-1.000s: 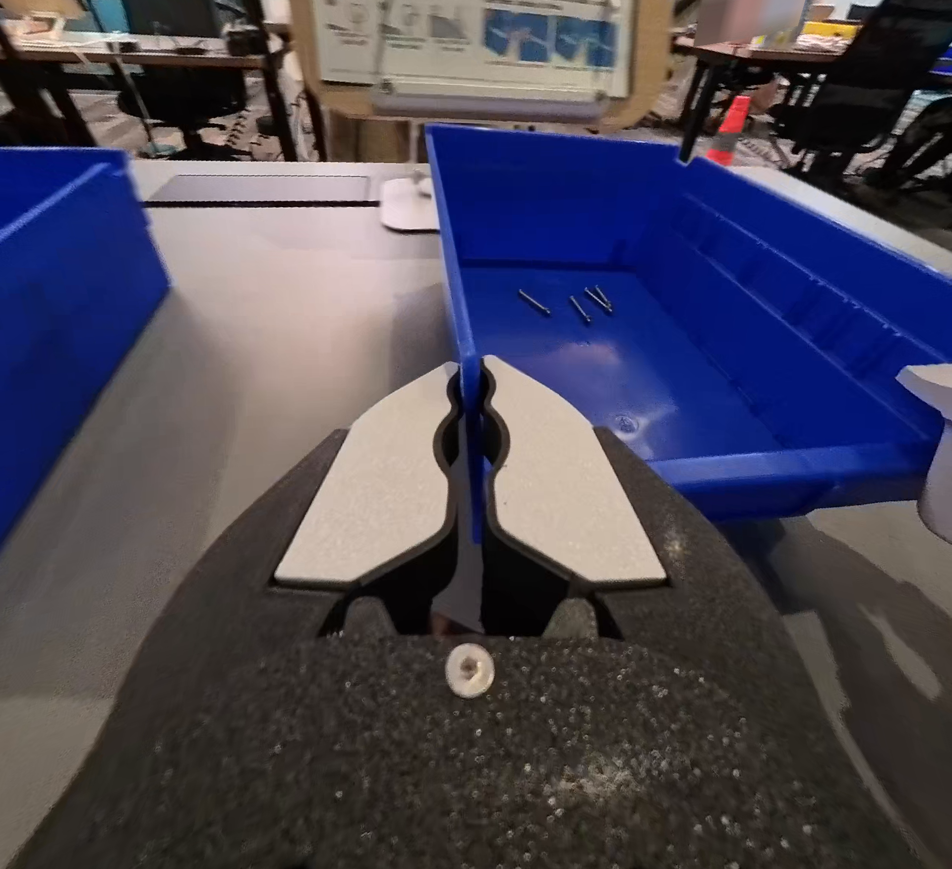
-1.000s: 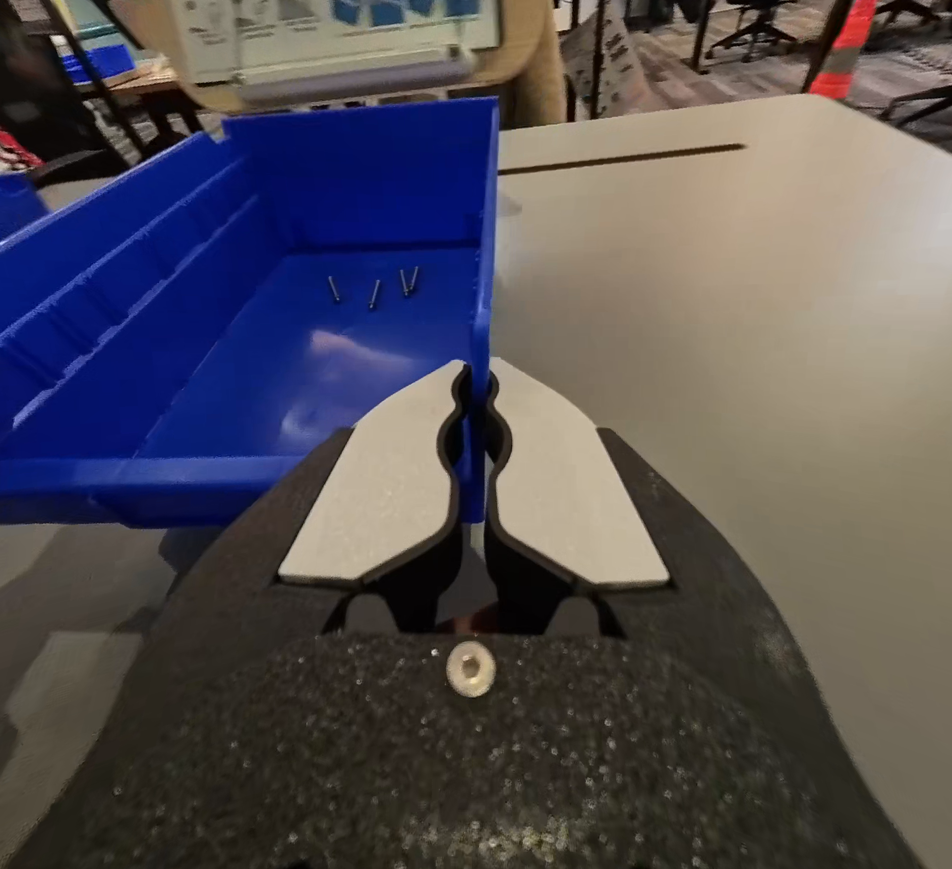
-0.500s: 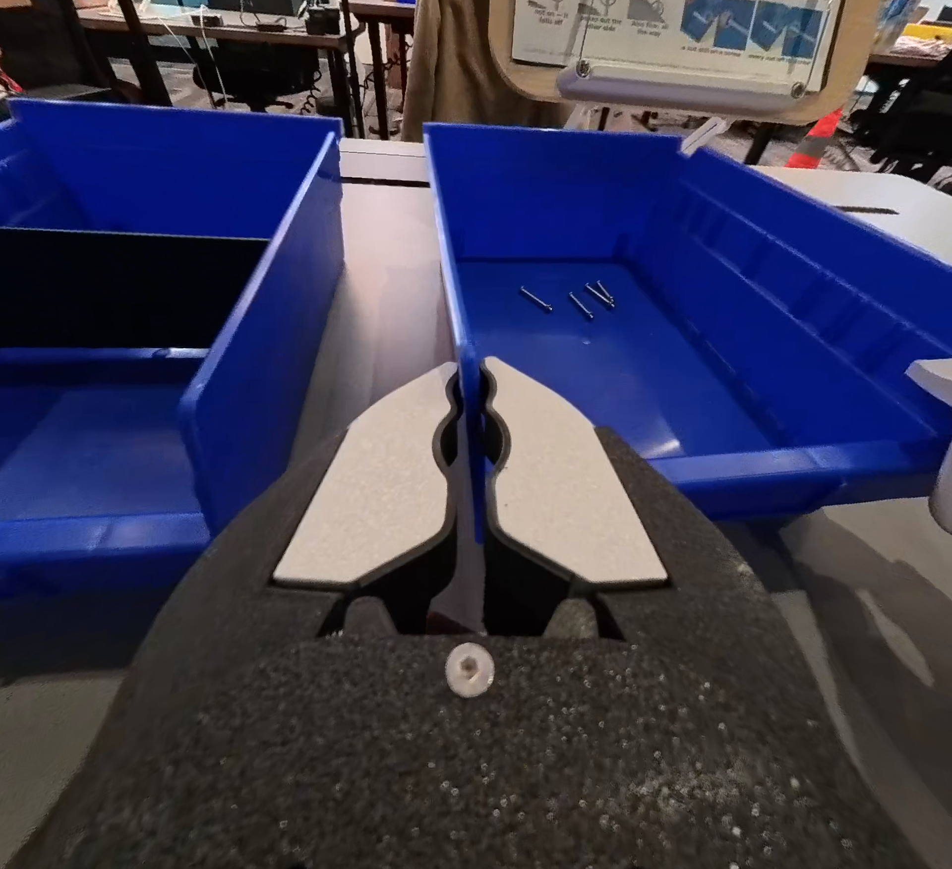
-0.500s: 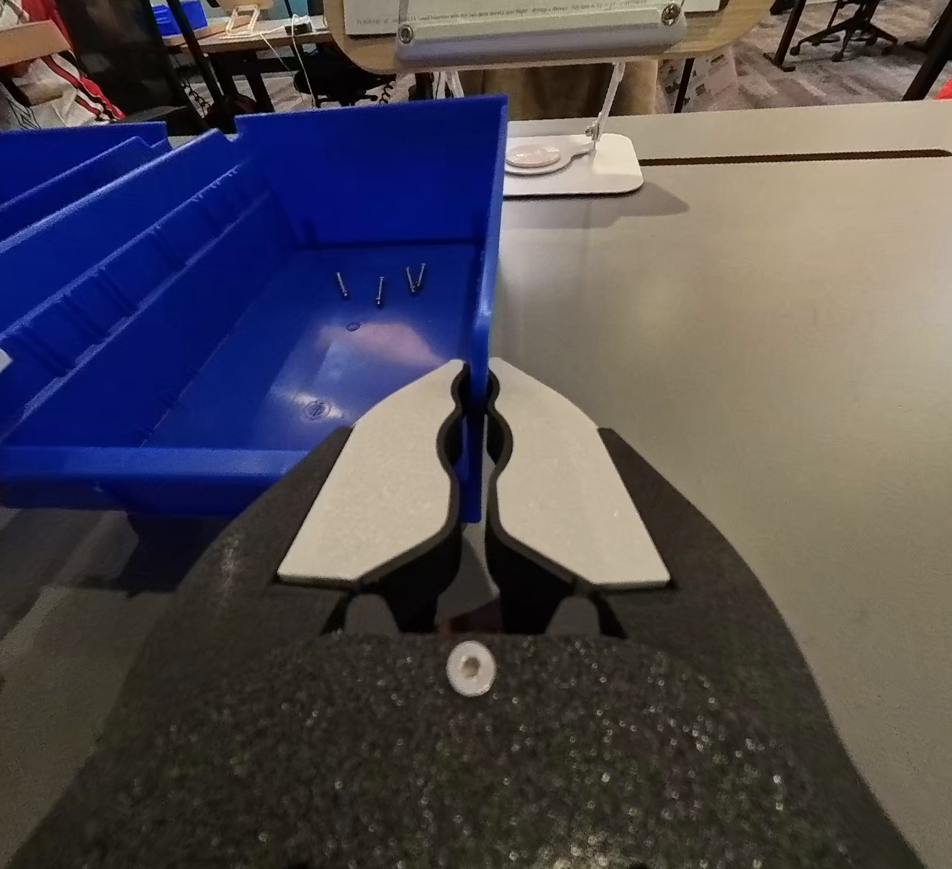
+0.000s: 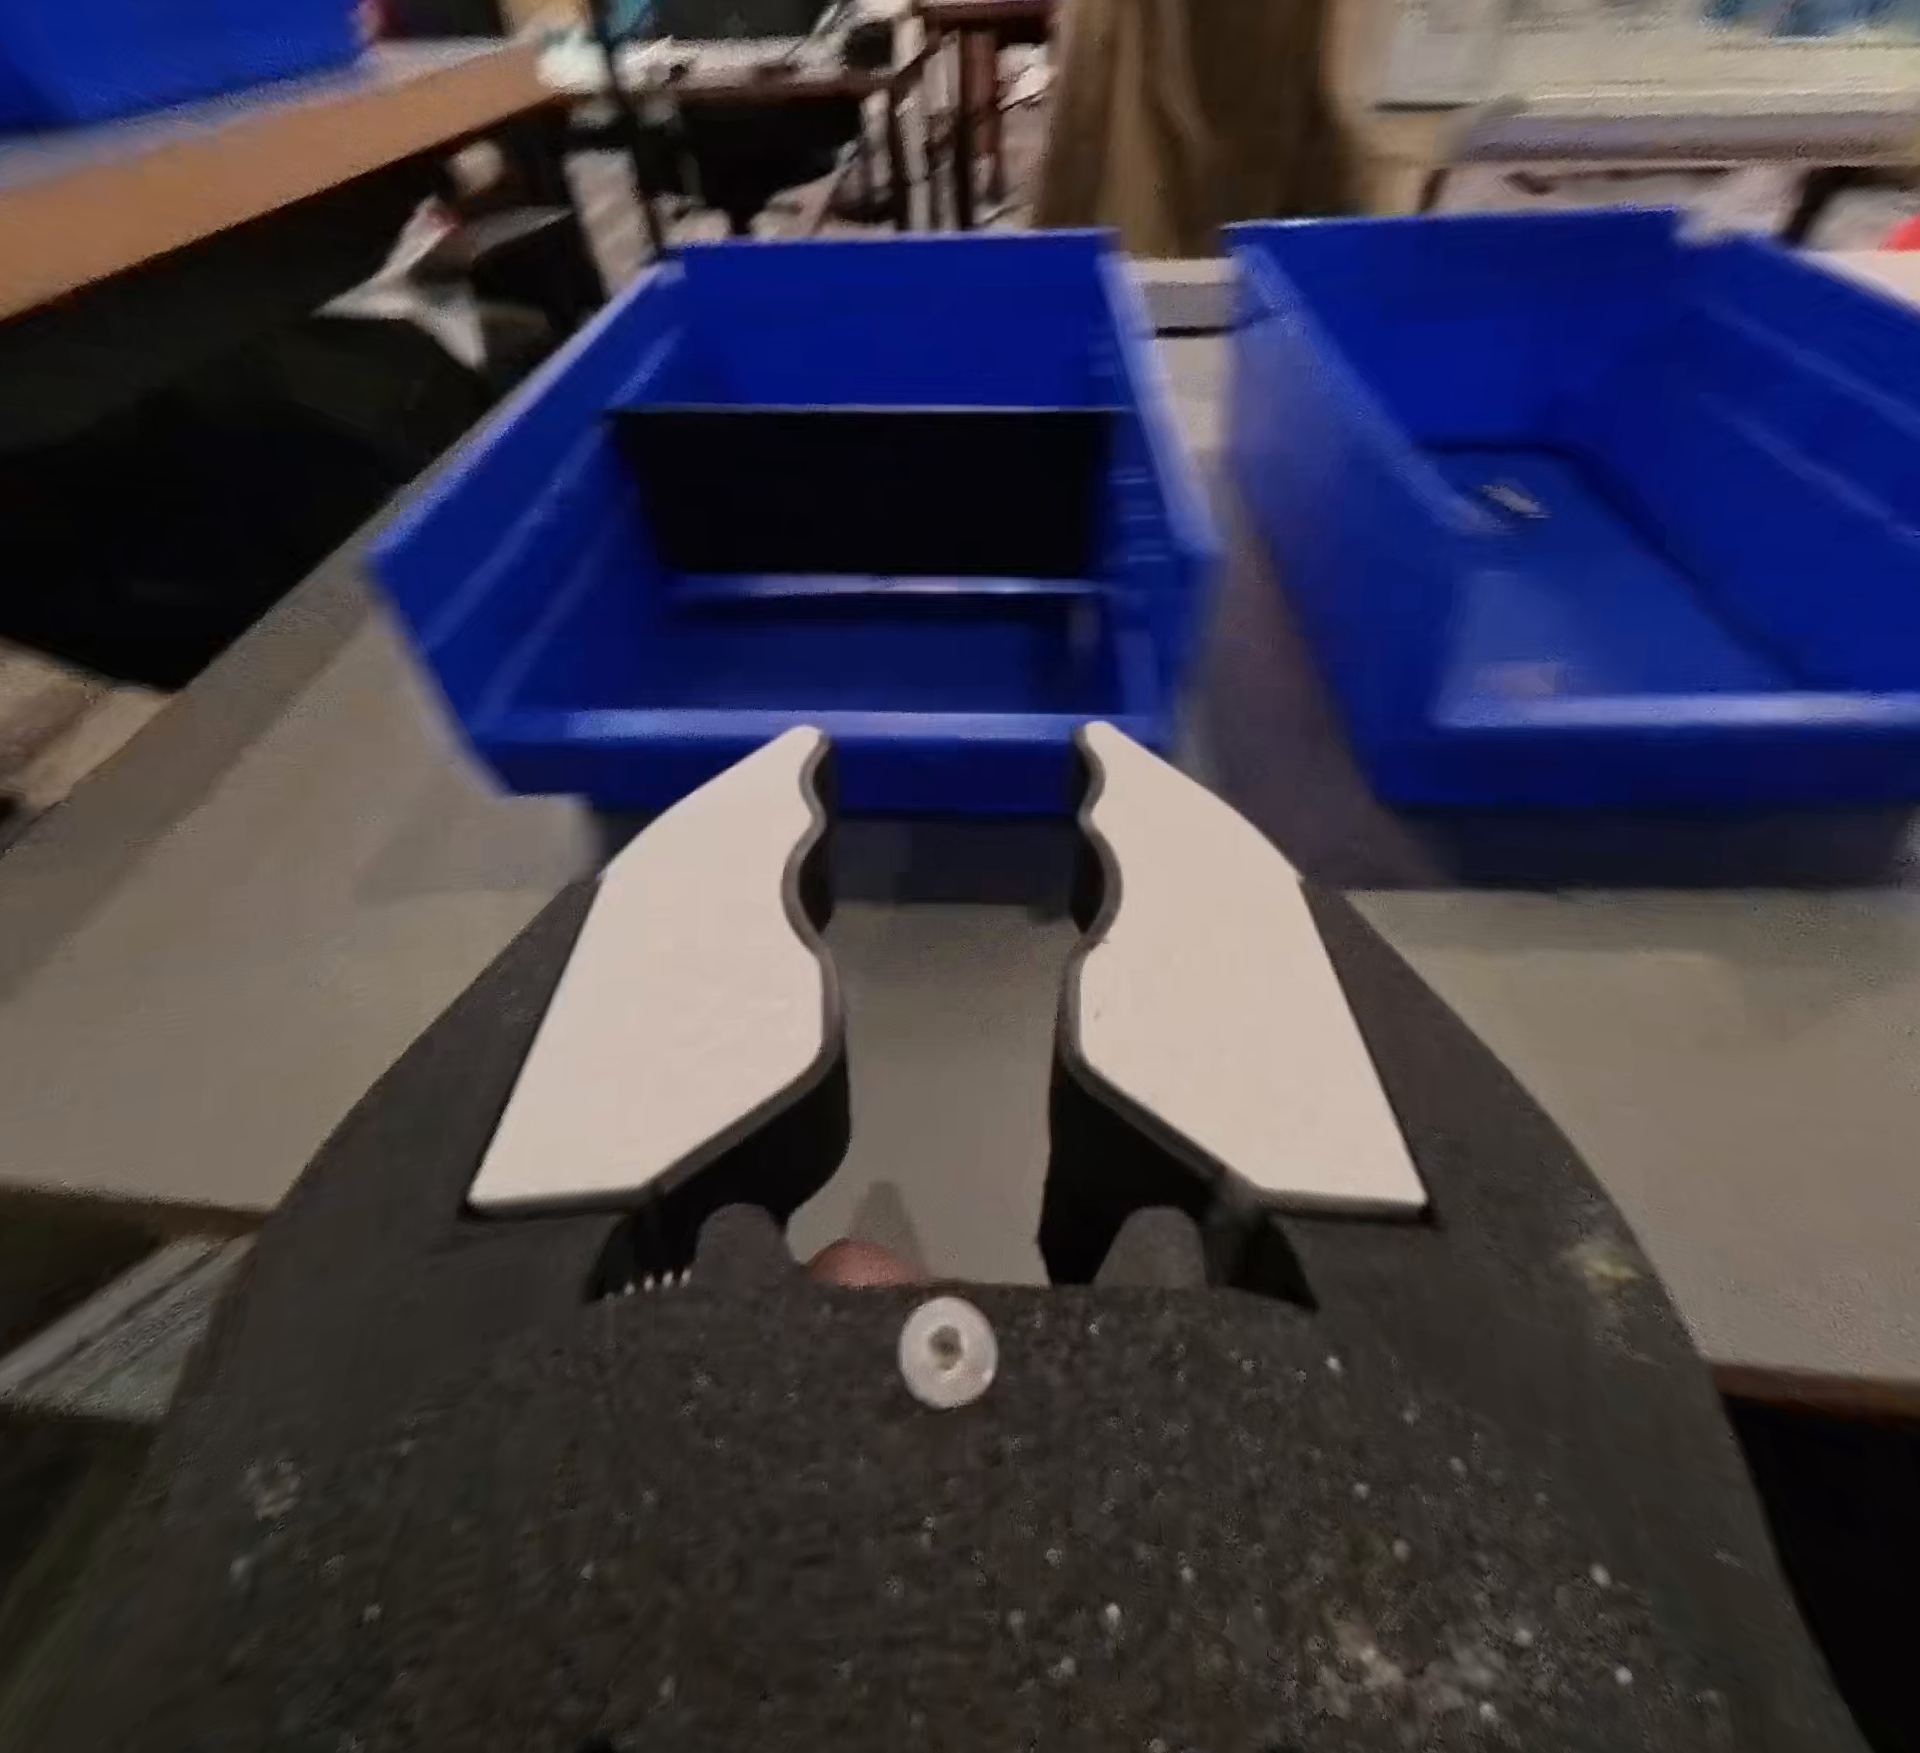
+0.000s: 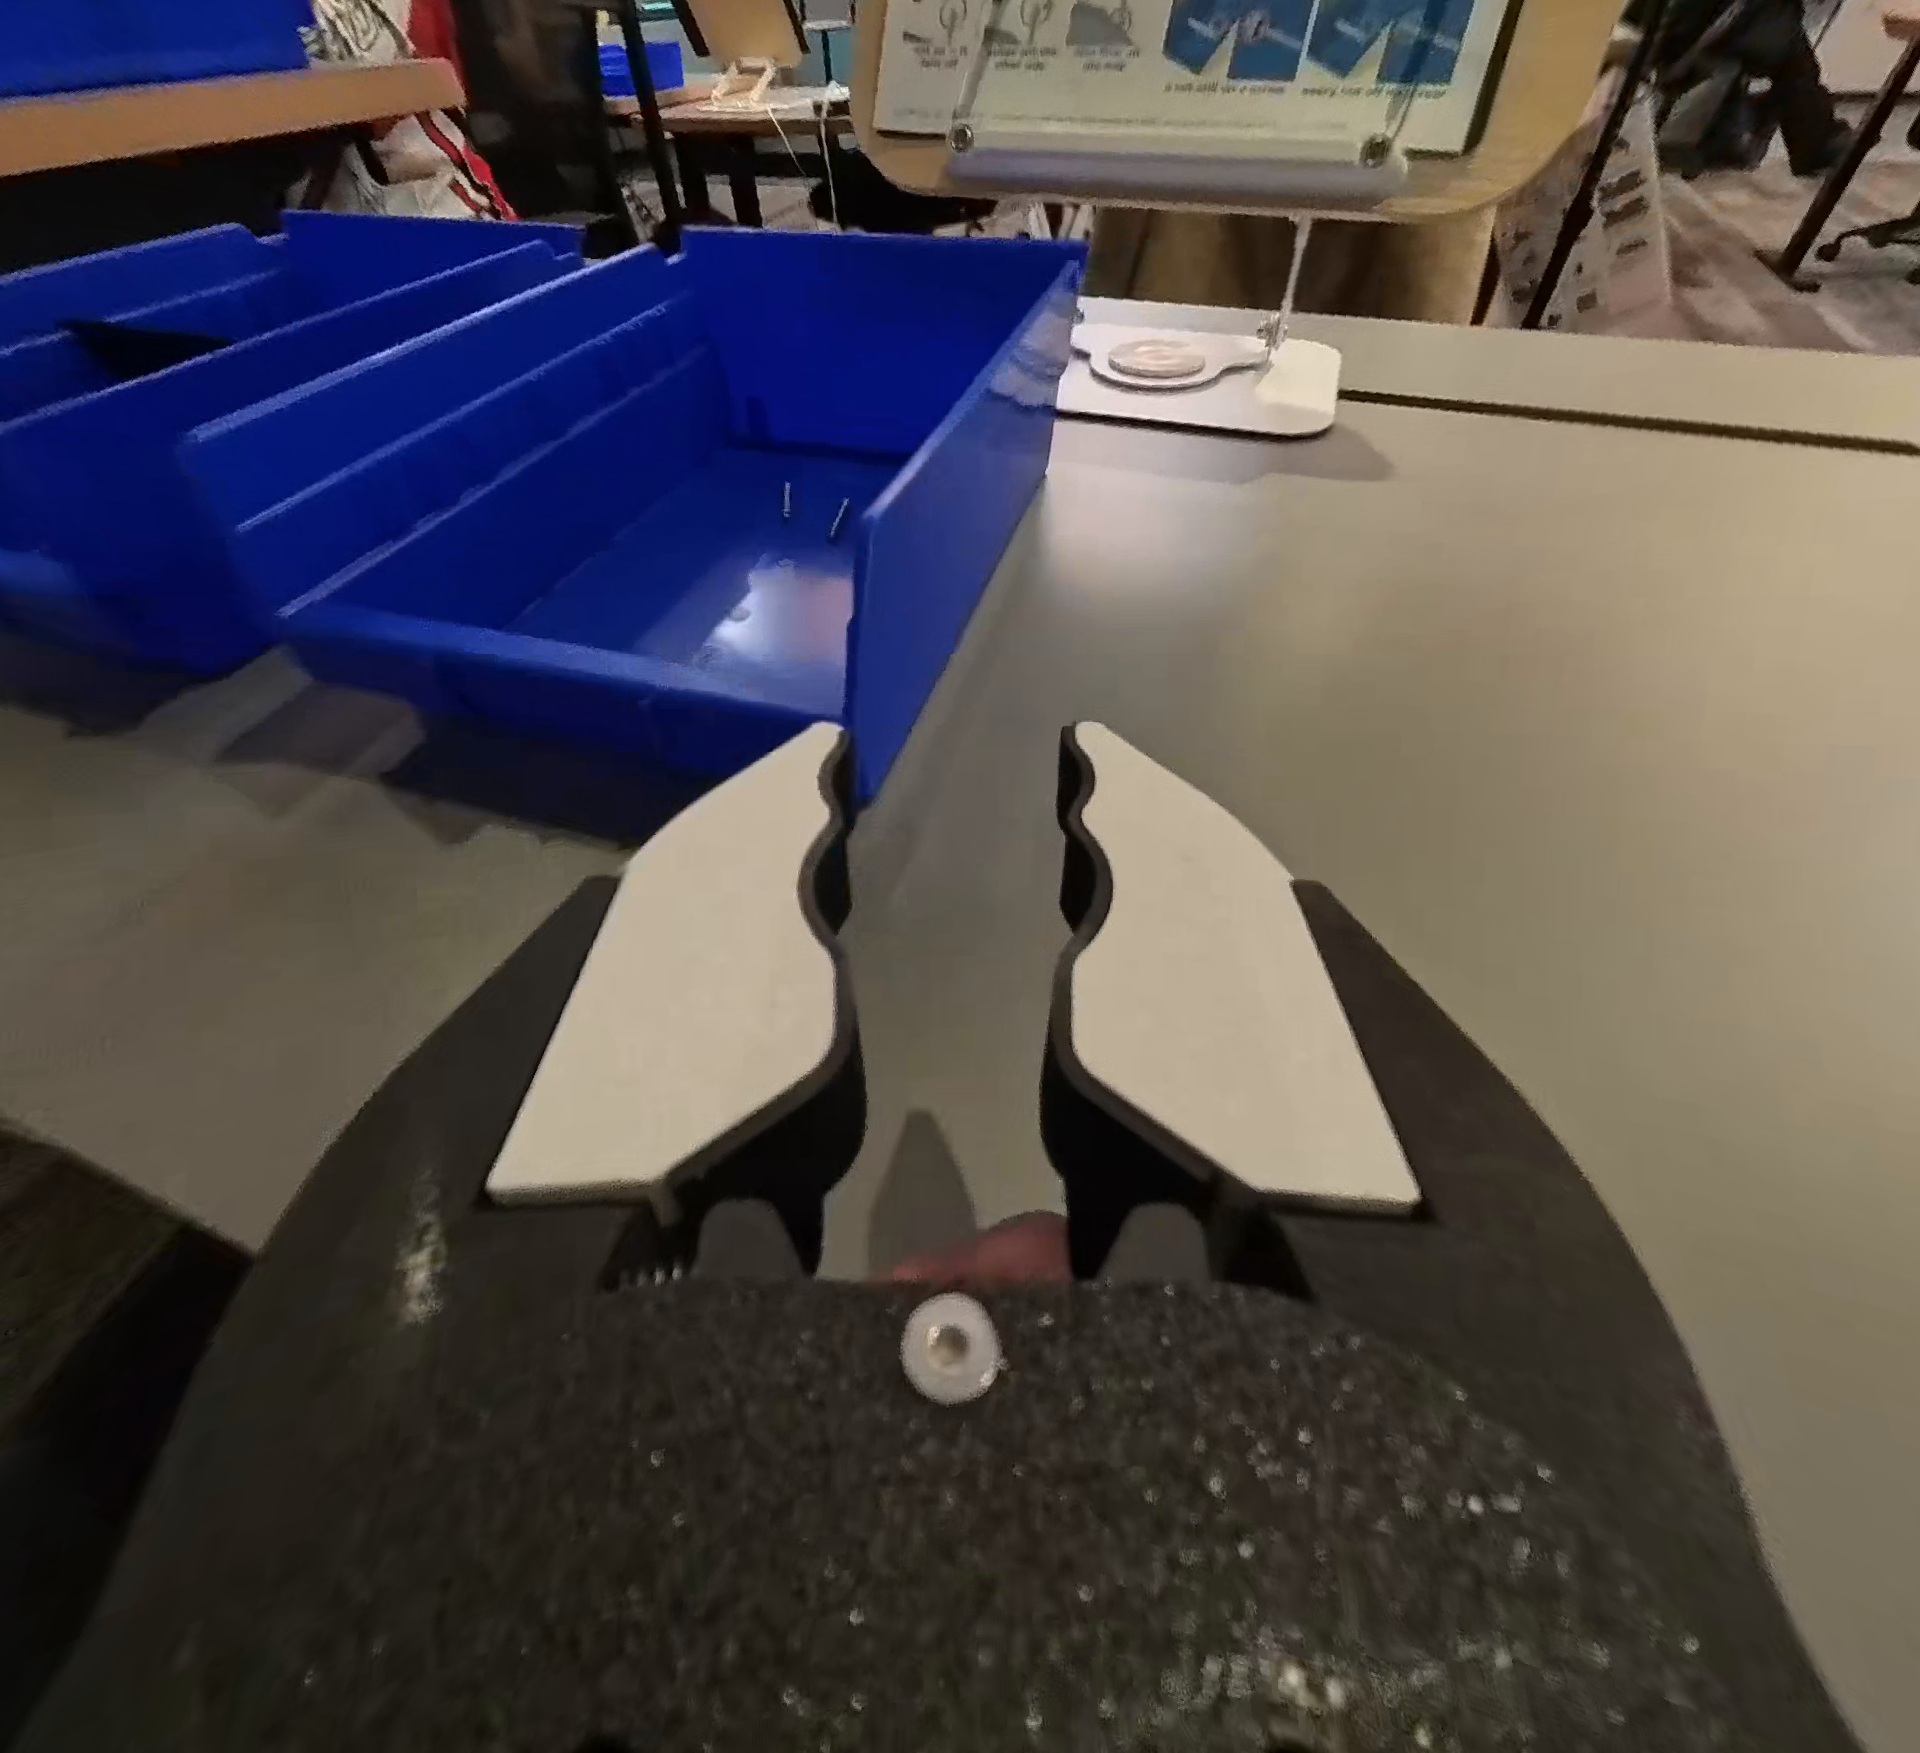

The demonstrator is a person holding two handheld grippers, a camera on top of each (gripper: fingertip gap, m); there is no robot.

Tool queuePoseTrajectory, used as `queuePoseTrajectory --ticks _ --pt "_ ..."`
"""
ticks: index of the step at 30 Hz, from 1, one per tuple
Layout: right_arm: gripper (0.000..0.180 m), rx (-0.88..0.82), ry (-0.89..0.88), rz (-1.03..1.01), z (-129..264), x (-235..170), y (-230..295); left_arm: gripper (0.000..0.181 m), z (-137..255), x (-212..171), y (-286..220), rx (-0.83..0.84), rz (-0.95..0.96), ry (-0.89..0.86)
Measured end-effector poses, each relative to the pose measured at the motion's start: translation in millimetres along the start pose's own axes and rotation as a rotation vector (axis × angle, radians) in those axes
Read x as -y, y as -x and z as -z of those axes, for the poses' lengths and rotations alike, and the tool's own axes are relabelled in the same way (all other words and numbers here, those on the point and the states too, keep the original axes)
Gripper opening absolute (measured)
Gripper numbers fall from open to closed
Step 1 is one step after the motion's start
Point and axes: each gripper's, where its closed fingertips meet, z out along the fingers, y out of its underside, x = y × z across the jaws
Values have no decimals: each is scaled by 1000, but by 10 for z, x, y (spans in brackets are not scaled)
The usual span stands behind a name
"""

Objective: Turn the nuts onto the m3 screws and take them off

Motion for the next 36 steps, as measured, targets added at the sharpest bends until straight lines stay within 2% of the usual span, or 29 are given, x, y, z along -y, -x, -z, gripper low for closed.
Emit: queuePoseTrajectory --ticks 3,6,9,10,14,18,20,29,34,36 --pt "34 25 -16 -12 149 36 63 62 -325 -79 838 74 116 96" --pt "32 36 -27 47 168 80 141 61 -679 -116 1236 76 162 139" --pt "30 67 -19 70 152 88 214 57 -973 -160 1359 75 128 159" --pt "29 73 -19 65 152 93 231 52 -1049 -173 1356 62 120 161" --pt "24 98 -21 89 140 97 375 9 -1119 -135 1289 35 88 128" --pt "23 200 10 99 55 39 842 2 -910 -189 1111 19 114 130" --pt "23 249 35 125 -34 -12 1168 2 -712 -245 1053 76 99 122" --pt "30 429 51 123 -595 -82 2591 3 486 -558 836 286 182 60" --pt "29 448 44 73 -707 -142 2872 3 822 -649 698 315 157 50" --pt "17 392 45 52 -750 -133 2842 5 852 -650 689 346 148 36"
